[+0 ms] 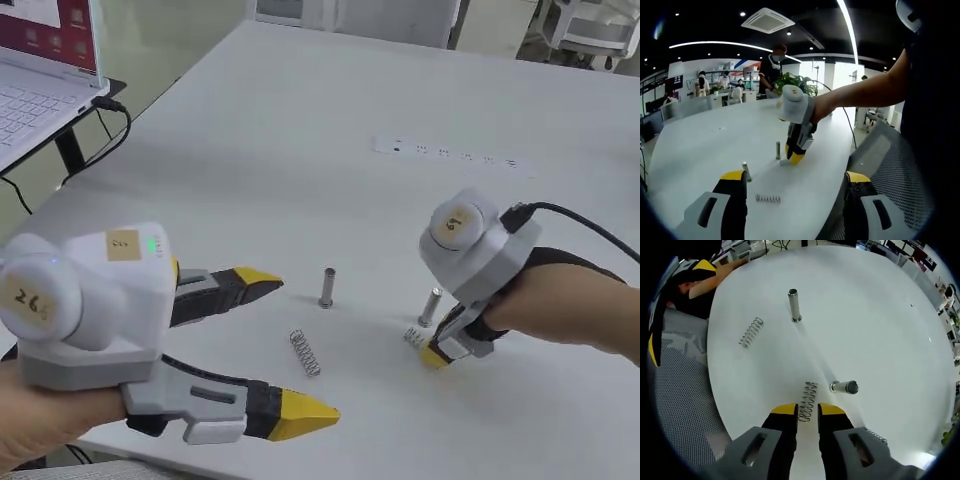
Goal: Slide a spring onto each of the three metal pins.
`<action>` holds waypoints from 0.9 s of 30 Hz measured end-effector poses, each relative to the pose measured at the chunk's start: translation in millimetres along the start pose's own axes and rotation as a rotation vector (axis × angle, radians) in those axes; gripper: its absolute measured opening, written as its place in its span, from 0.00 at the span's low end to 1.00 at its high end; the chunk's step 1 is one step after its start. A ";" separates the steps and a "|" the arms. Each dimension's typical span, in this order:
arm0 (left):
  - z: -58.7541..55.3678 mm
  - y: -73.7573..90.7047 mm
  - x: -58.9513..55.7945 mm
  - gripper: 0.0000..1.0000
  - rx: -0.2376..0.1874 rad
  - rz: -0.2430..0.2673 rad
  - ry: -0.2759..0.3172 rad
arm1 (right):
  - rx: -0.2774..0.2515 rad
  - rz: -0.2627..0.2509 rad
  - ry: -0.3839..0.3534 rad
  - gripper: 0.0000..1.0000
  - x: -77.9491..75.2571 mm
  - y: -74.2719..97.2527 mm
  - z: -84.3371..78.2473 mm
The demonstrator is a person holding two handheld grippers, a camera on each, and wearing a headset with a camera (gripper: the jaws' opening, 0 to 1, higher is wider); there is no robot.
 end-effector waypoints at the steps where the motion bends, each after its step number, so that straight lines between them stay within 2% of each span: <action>1: 0.0 0.1 0.0 0.76 0.000 0.000 0.000 | 0.001 0.000 -0.003 0.13 0.3 -0.5 -0.2; 16: -0.5 0.8 -2.0 0.74 0.008 -0.005 -0.002 | 0.004 -0.020 0.022 0.08 0.8 -4.1 -1.9; 20: -0.6 0.4 -3.5 0.72 0.012 -0.012 -0.003 | -0.001 0.008 0.064 0.08 13.3 8.6 2.2; 25: 0.3 -2.3 -5.5 0.70 0.019 -0.028 -0.011 | -0.010 0.024 0.112 0.08 21.8 25.0 8.8; 27: 2.3 -4.3 -6.4 0.69 0.018 -0.036 -0.015 | -0.018 0.068 0.117 0.08 33.2 33.7 13.7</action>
Point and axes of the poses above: the centre of the closed fingertips' face, and the gripper's own axes: y roughly backward along the fingers, x roughly to its left, z roughly out of its top, the point moved 1 cm from there along y, roughly backward along the fingers, and after that the axes turned 14 degrees about -x, right-handed, at the moved point
